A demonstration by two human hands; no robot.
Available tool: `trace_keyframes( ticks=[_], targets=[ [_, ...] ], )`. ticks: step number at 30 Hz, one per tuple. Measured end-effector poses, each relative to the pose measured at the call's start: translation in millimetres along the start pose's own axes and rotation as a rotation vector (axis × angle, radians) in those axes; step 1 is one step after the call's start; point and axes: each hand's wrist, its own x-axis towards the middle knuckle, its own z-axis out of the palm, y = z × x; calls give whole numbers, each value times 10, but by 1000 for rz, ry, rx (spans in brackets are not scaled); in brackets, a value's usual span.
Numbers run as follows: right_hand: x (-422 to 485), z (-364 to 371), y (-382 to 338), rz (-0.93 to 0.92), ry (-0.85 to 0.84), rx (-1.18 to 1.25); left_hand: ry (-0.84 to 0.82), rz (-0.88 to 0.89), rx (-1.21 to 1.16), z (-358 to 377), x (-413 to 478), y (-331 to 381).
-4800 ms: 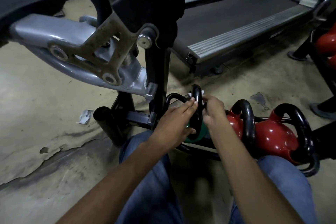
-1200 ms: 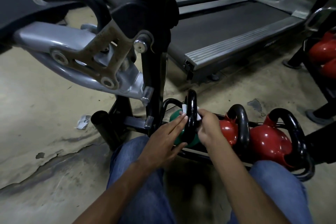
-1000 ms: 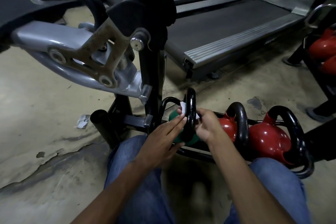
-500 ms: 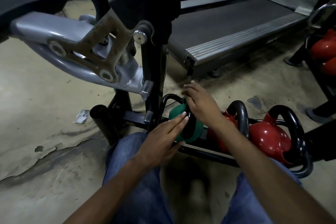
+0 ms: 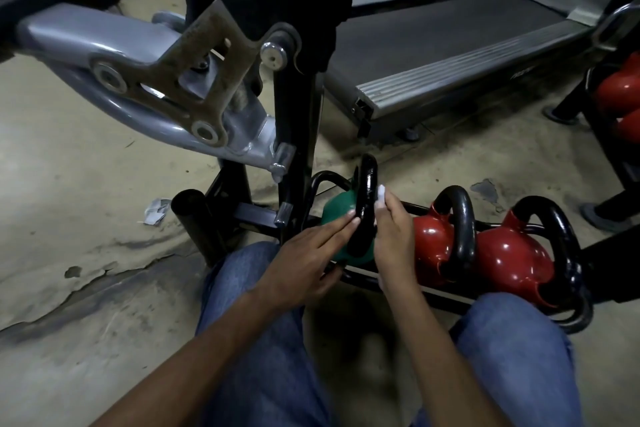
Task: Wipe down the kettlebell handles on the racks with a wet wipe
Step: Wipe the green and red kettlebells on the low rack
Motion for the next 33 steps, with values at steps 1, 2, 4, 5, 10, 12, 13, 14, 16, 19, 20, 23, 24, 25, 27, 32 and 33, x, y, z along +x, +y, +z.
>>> trace_keyframes(
  ticks=[1, 2, 4, 5, 10, 12, 13, 14, 16, 19, 20, 23, 24, 25, 27, 32, 33],
  targets=[
    [78, 23, -23, 133, 32, 167, 7, 0, 0, -1, 2, 3],
    [184, 21, -47, 265, 43, 341, 14, 3, 2, -6, 3, 9],
    [355, -12, -88, 448, 19, 574, 26, 14, 16, -9, 9, 12],
    [389, -22, -88, 489, -9, 596, 30, 19, 18, -7, 10, 13],
    [360, -48, -105, 509, -106, 485, 31, 33, 6, -11, -2, -7],
    [350, -87, -135, 467, -85, 438, 17, 37, 9, -7, -17, -12],
    [301, -96, -135, 422, -51, 406, 12, 35, 10, -7, -20, -16],
    [214, -86, -118, 366, -9, 374, 9, 33, 8, -10, -23, -15],
    [-22, -22, -53, 214, 47, 262, 13, 30, 0, -16, -20, -21],
    [-163, 52, 148, -101, 44, -32, 22, 24, -7, -18, -14, -27],
    [-97, 37, 174, -218, 10, -172, 25, 11, -16, -15, -14, -19],
    [293, -92, 108, -566, -197, -687, 18, -67, -102, 17, -44, 77],
    [436, -126, 18, -648, -280, -894, 8, -93, -136, 39, -65, 116],
    [551, -140, -105, -697, -370, -1107, -7, -116, -164, 63, -83, 143],
    [634, -120, -354, -692, -564, -1430, -26, -147, -201, 105, -109, 165],
    [394, -285, -373, -811, -573, -1457, -19, -178, -261, 116, -105, 171],
    [338, -337, -306, -836, -472, -1383, -19, -176, -267, 114, -108, 178]
  ],
)
